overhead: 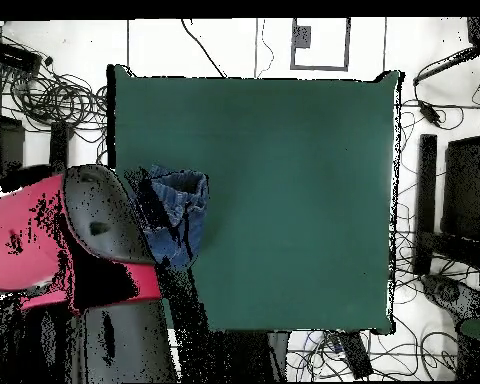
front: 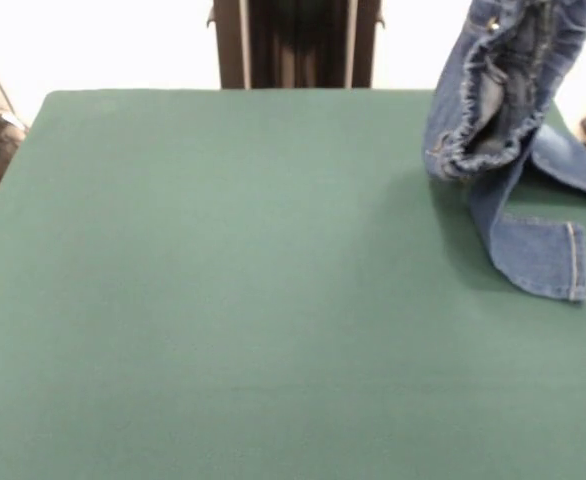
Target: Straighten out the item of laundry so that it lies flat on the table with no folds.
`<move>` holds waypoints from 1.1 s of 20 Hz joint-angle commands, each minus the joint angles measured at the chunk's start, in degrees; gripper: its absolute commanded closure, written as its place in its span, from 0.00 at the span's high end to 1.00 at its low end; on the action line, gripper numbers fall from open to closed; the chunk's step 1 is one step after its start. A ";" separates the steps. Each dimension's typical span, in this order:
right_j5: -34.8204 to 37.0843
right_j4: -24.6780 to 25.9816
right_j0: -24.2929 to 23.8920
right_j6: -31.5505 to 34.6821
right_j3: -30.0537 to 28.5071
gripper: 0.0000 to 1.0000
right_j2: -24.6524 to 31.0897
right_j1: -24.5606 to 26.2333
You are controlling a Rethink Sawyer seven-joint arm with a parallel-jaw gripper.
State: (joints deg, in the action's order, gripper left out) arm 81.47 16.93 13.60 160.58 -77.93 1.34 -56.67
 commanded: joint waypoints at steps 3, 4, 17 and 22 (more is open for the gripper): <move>4.21 -1.90 0.41 9.22 0.84 0.00 -0.43 3.52; 3.39 -1.84 0.08 8.58 0.31 0.00 -0.55 3.42; 5.03 -5.34 5.85 20.02 2.46 0.00 -2.26 6.43; 11.81 -7.36 9.48 25.00 8.32 0.00 -3.51 9.24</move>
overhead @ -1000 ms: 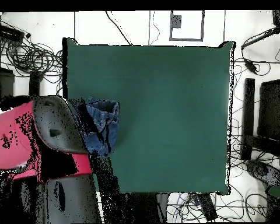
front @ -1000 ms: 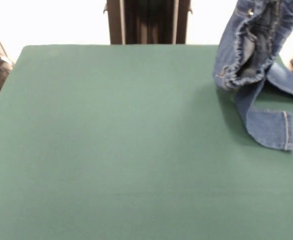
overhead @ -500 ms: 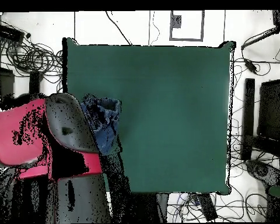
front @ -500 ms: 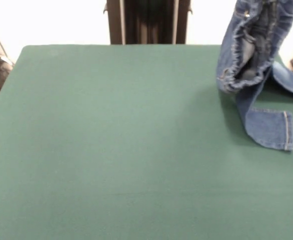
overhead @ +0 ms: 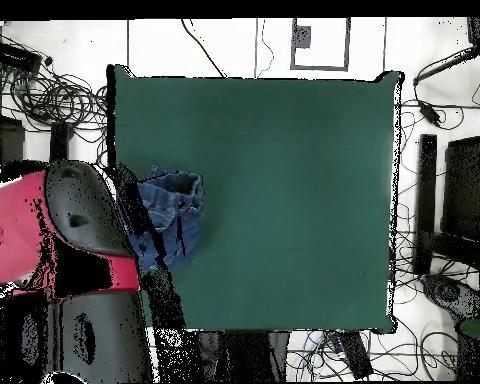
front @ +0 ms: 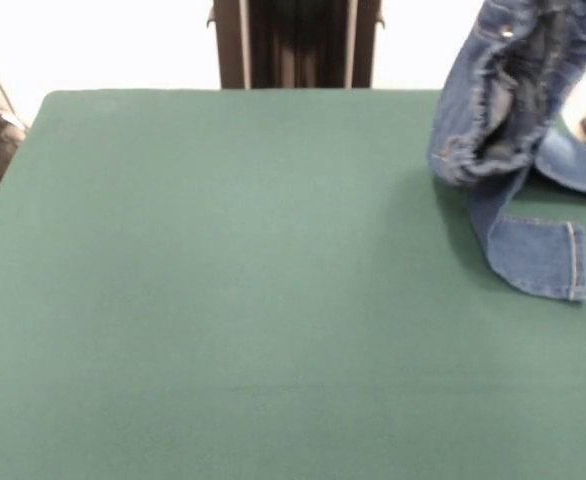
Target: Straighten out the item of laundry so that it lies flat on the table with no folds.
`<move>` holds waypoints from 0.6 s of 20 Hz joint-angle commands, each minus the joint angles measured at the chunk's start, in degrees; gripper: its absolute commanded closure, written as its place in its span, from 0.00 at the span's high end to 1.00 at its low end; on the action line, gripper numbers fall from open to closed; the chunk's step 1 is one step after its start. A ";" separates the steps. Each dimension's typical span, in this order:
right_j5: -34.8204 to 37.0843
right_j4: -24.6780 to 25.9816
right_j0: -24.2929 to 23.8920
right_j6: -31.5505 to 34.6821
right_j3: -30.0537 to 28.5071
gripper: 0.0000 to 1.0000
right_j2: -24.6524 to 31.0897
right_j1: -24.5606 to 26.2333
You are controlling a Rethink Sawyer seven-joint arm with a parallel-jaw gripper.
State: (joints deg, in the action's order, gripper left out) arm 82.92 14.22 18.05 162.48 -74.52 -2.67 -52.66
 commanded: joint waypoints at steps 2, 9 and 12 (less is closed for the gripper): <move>11.97 -5.61 6.04 24.35 6.79 0.00 -0.01 6.09; 13.90 -8.71 7.95 25.56 9.12 0.00 -1.48 6.34; 16.83 -10.59 7.87 25.47 10.69 0.00 -1.63 5.21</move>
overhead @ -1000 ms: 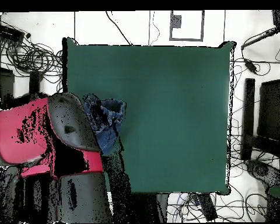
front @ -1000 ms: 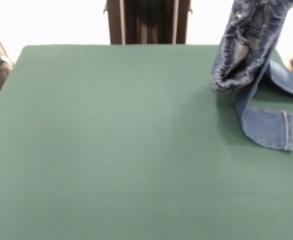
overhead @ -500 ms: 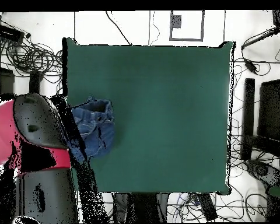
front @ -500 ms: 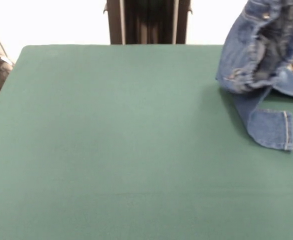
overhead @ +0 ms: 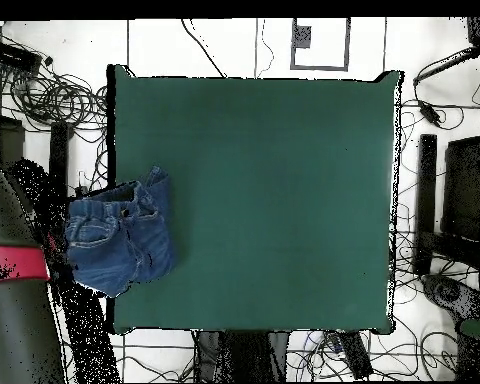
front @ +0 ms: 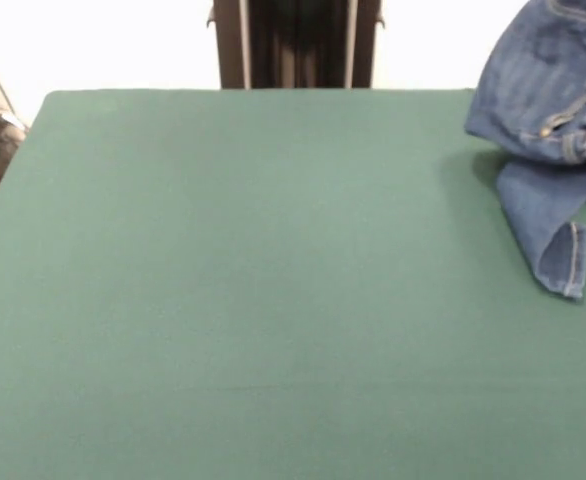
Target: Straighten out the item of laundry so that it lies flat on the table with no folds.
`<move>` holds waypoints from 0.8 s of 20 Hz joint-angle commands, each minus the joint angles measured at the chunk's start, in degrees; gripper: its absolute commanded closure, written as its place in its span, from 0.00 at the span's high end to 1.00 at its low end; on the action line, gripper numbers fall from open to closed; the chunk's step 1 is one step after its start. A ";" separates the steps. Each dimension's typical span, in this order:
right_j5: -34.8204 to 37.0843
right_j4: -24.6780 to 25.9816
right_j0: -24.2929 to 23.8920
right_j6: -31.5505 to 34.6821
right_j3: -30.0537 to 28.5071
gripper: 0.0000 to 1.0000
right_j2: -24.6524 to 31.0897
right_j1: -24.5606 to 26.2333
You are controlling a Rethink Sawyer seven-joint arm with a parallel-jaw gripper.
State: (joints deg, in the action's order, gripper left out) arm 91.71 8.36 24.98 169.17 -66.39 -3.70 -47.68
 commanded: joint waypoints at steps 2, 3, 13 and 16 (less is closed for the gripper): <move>10.29 -6.13 1.15 19.80 4.29 0.00 -0.57 0.16; 11.87 -6.51 1.41 20.57 5.82 0.00 -0.54 0.61; 19.72 -10.46 2.76 26.42 17.96 0.00 -0.45 4.38; 21.84 -11.66 2.47 26.92 20.87 0.00 -0.24 5.12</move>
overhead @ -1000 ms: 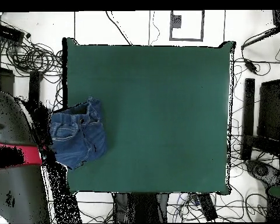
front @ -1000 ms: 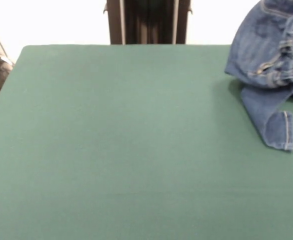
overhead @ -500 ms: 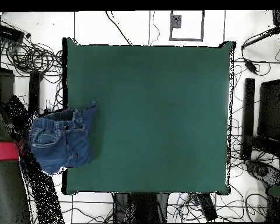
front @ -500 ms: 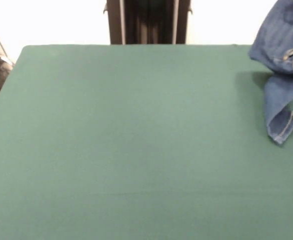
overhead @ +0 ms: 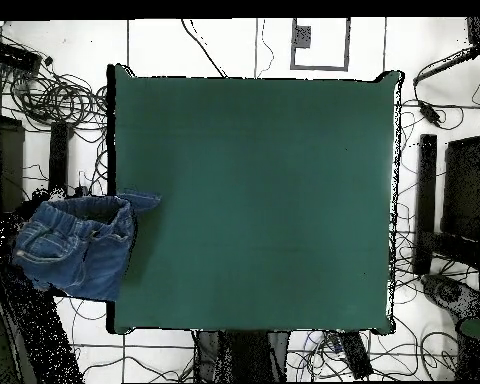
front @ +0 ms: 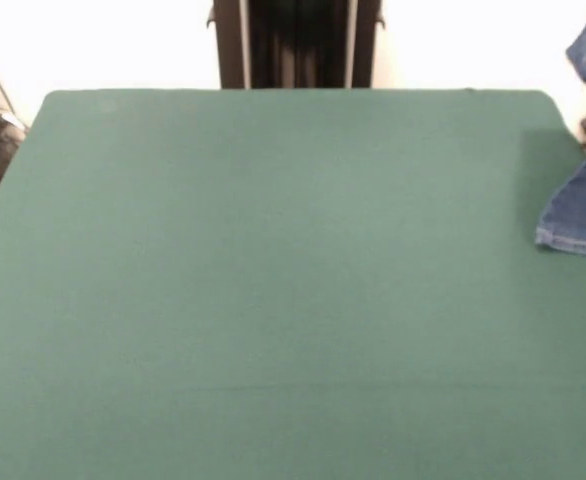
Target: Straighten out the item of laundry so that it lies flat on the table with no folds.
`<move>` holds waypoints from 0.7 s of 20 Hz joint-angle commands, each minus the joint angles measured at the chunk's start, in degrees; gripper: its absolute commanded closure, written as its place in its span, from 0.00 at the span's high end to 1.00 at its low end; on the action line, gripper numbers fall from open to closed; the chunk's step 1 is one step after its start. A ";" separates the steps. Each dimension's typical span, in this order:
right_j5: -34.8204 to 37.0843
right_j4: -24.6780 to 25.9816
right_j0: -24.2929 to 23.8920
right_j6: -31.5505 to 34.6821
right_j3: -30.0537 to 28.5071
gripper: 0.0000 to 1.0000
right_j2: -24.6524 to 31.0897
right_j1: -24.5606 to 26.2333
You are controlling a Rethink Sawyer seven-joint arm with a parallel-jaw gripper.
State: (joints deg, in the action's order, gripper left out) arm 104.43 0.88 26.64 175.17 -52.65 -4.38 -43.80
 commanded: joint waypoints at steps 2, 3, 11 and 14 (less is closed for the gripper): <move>9.12 -4.67 0.77 20.86 7.79 0.00 0.26 1.75; 8.71 -4.99 0.70 20.84 7.80 0.00 0.21 1.99; 7.07 -5.45 1.80 20.60 12.04 0.00 0.39 5.54; 4.87 -5.39 1.53 17.65 10.69 0.00 0.59 5.47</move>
State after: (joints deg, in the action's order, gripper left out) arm 107.57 -2.10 26.70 177.92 -42.11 -4.92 -39.34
